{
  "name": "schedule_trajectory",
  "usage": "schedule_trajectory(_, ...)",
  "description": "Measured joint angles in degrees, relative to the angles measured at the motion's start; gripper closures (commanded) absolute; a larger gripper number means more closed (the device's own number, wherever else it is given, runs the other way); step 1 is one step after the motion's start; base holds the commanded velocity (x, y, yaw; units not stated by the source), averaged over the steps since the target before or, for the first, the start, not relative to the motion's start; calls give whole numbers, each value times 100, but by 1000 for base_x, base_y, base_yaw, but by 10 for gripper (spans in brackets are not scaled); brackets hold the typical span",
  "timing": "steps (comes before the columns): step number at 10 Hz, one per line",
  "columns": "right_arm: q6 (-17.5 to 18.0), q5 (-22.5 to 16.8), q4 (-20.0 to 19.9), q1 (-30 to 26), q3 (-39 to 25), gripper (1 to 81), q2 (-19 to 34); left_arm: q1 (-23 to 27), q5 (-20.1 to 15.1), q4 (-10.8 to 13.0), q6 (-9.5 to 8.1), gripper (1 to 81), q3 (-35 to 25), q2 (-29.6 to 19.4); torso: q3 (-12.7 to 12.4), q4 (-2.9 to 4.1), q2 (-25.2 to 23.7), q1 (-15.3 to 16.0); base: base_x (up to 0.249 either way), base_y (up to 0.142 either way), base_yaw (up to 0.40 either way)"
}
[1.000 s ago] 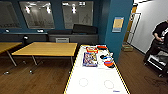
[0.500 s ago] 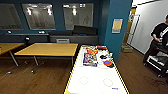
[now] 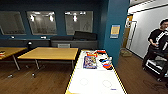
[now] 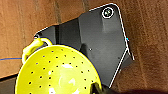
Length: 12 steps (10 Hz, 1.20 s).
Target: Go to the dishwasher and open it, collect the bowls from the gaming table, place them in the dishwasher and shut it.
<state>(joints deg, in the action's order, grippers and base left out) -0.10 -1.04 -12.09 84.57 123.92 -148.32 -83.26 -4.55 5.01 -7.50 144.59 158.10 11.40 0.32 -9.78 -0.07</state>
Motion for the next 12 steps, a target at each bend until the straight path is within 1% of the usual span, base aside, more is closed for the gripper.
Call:
schedule_trajectory(6,-9,-11,2,-12,1,811,-50,-6,11,16,-2,811,74,0,13,0,-6,5,-11,0,0)
schedule_trajectory(7,-6,-4,2,-17,1,811,-49,-6,15,16,-2,811,74,1,72,0,-6,5,0,0,0)
schedule_trajectory(9,-6,-6,2,-17,1,811,-55,-6,11,16,-2,811,74,1,350,0,-6,5,0,0,0)
schedule_trajectory(11,-6,7,2,-61,1,811,-61,24,33,16,0,811,74,1,453,0,-4,10,0,0,0)
schedule_trajectory(12,-6,11,2,-63,12,811,-61,24,52,17,0,811,74,1,443,0,-4,13,0,0,0)
